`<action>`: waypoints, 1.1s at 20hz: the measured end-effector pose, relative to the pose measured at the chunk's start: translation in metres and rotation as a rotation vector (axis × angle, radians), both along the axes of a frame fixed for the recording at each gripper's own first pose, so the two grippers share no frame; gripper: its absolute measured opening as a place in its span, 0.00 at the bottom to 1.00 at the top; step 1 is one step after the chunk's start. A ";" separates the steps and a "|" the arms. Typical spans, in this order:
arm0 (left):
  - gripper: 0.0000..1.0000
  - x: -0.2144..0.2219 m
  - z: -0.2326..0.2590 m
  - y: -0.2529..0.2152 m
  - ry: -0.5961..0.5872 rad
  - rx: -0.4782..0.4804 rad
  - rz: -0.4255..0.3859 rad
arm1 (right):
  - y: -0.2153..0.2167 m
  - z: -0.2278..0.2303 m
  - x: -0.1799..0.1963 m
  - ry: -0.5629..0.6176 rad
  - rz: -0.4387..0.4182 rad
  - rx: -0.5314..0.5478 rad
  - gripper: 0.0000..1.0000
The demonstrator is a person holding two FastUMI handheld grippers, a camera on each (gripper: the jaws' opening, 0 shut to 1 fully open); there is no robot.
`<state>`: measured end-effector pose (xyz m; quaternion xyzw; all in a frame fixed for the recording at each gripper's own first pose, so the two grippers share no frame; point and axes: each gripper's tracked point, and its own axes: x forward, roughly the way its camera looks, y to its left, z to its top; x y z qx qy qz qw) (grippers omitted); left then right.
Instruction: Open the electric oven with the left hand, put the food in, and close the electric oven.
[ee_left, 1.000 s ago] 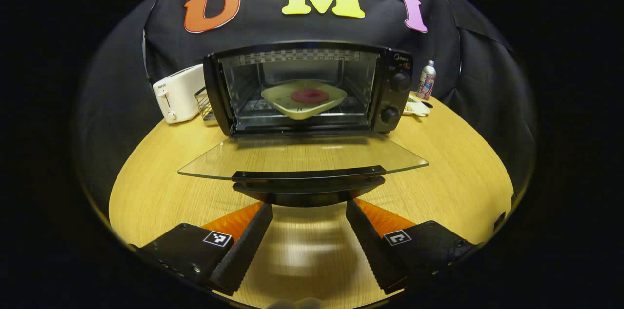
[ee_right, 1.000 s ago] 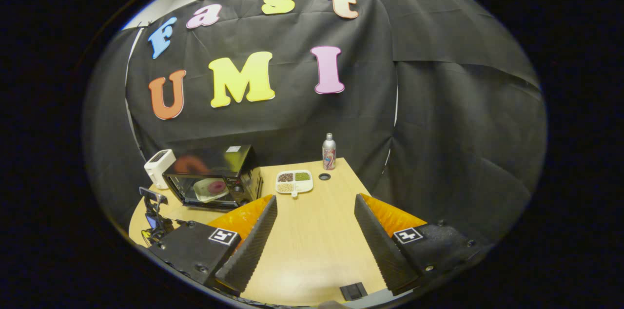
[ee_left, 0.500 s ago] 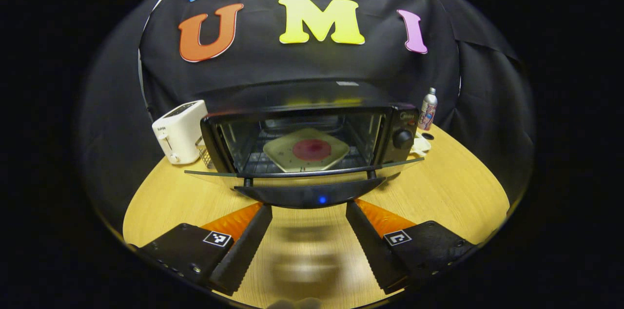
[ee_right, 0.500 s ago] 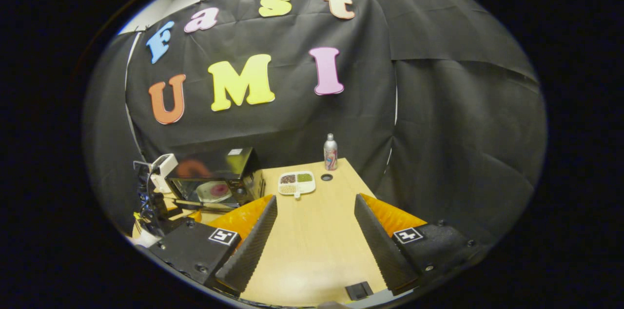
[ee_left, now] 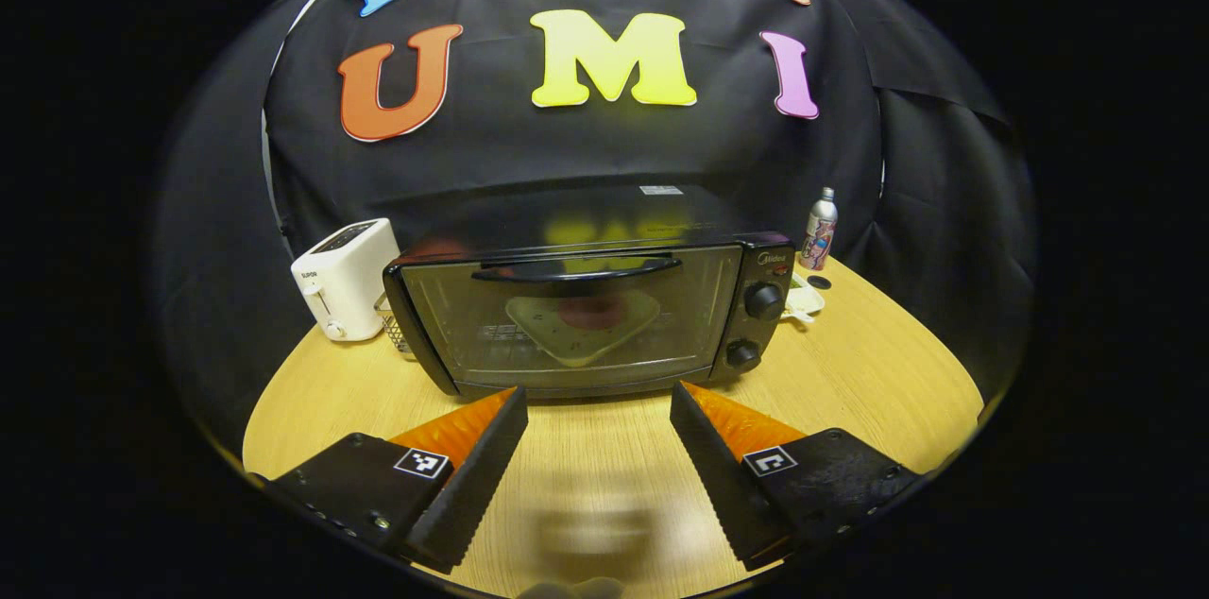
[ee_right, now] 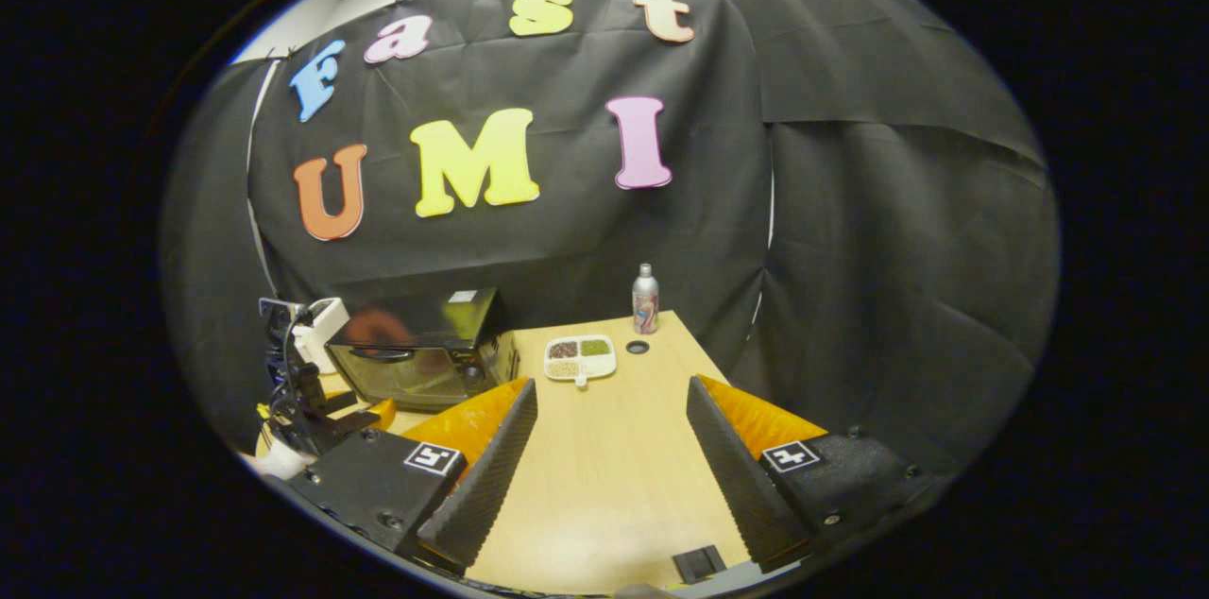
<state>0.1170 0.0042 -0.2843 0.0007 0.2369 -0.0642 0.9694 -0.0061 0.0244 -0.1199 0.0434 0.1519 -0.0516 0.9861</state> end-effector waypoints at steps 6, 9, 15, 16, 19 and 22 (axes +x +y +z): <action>0.97 -0.034 0.050 -0.008 -0.067 -0.033 -0.046 | 0.019 0.020 -0.014 -0.046 0.028 -0.039 0.96; 0.97 -0.055 0.098 -0.010 -0.147 -0.067 -0.040 | 0.027 0.037 -0.025 -0.090 0.071 -0.057 0.96; 0.96 -0.132 0.207 -0.003 -0.335 -0.065 0.036 | 0.014 0.071 -0.061 -0.182 0.147 -0.049 0.96; 0.96 -0.146 0.223 -0.002 -0.364 -0.053 0.049 | 0.008 0.076 -0.069 -0.196 0.155 -0.043 0.96; 0.95 -0.190 0.253 -0.012 -0.408 -0.062 0.071 | -0.017 0.090 -0.092 -0.237 0.160 -0.031 0.96; 0.96 -0.227 0.274 -0.010 -0.451 -0.032 0.118 | -0.035 0.100 -0.116 -0.283 0.172 -0.027 0.96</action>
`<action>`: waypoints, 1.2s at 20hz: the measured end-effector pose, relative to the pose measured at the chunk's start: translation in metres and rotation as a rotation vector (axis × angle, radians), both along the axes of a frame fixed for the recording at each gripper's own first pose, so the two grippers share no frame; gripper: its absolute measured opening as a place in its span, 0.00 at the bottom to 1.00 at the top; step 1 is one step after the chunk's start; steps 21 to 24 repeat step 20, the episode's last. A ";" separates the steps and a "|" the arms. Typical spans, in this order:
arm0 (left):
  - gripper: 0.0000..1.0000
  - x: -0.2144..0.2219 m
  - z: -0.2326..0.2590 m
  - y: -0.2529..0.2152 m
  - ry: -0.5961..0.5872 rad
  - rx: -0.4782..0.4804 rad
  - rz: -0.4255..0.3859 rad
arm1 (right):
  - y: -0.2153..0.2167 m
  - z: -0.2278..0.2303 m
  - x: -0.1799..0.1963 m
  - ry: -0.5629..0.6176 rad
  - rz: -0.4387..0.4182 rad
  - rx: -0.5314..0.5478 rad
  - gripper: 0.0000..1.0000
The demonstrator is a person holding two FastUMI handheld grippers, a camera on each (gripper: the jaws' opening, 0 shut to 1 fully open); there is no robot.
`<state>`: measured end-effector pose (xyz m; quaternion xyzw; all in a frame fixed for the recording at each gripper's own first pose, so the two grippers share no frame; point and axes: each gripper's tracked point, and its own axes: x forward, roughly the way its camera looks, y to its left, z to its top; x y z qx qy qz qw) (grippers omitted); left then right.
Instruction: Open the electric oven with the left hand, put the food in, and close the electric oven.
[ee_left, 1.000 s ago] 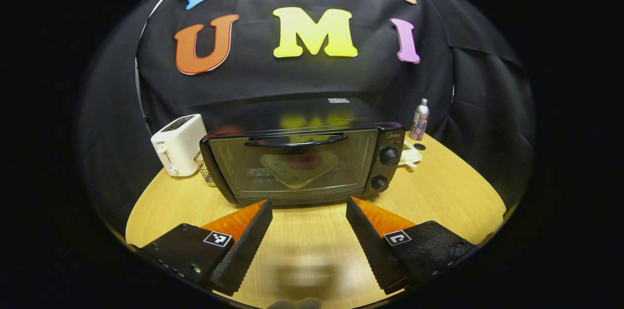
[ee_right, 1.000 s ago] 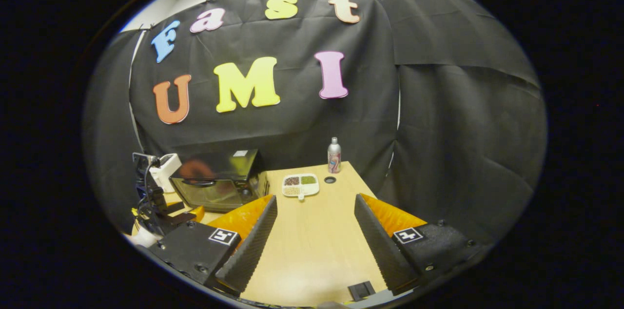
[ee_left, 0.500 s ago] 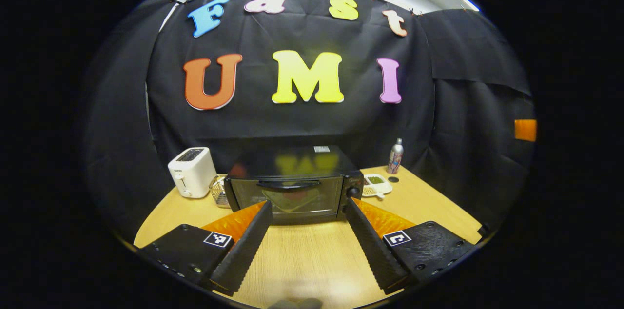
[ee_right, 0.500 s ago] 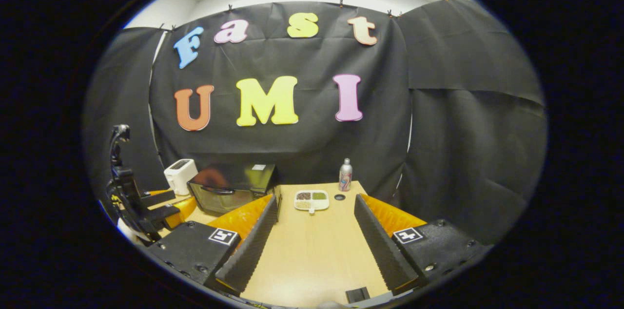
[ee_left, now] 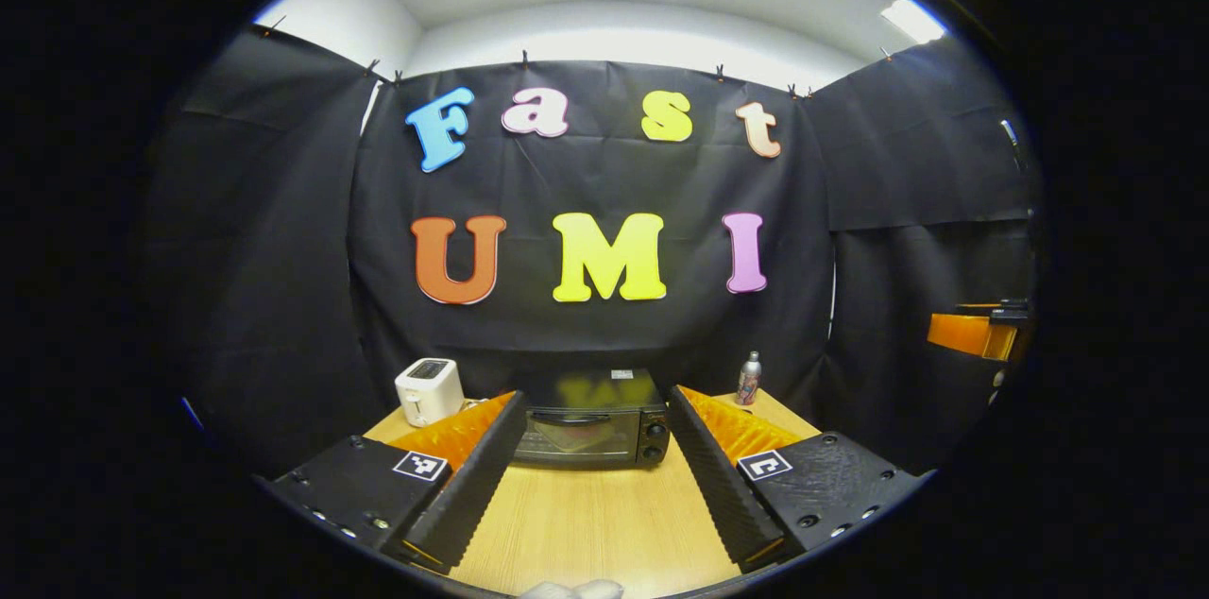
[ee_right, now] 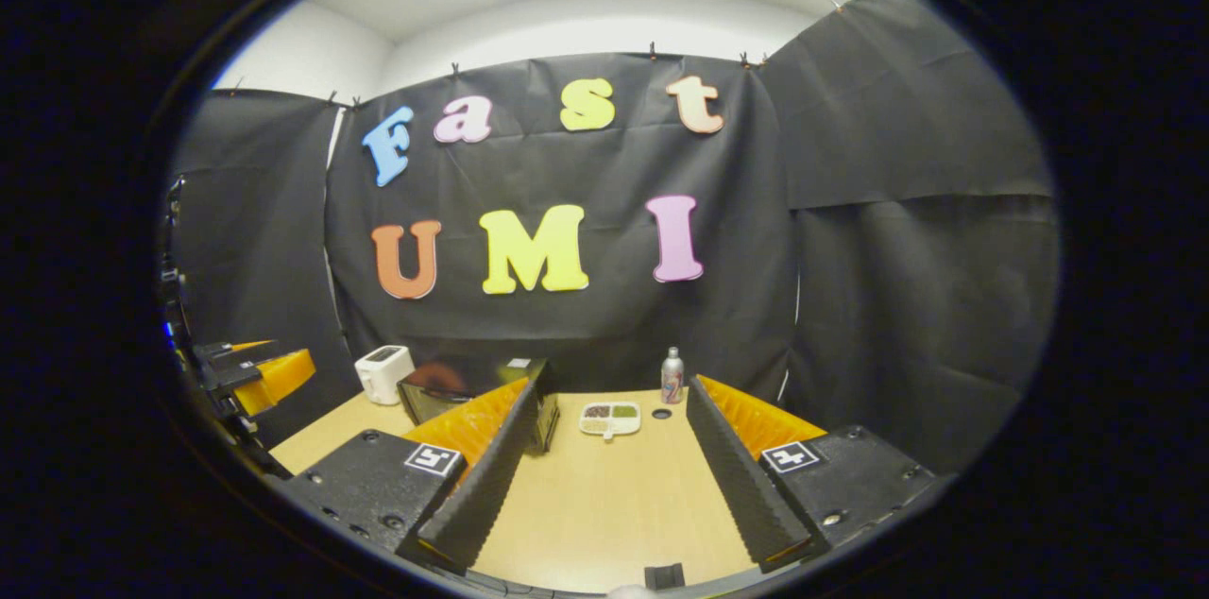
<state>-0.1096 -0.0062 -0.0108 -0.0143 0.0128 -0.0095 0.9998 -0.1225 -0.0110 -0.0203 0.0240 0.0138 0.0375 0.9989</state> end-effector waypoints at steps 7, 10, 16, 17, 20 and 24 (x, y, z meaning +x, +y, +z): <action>0.96 -0.062 0.003 -0.010 -0.001 0.024 0.058 | -0.003 -0.010 -0.041 -0.029 0.051 -0.038 0.96; 0.96 -0.075 0.004 -0.012 0.001 0.028 0.052 | 0.000 -0.017 -0.048 -0.018 0.059 -0.003 0.96; 0.96 -0.082 0.001 -0.011 0.017 0.040 0.045 | -0.008 -0.016 -0.059 -0.037 0.031 -0.015 0.96; 0.96 -0.081 0.003 -0.011 0.015 0.040 0.043 | -0.009 -0.015 -0.060 -0.039 0.026 -0.011 0.96; 0.96 -0.076 0.008 -0.014 0.004 0.030 0.036 | -0.012 -0.015 -0.058 -0.034 0.016 -0.002 0.96; 0.96 -0.076 0.008 -0.014 0.004 0.030 0.036 | -0.012 -0.015 -0.058 -0.034 0.016 -0.002 0.96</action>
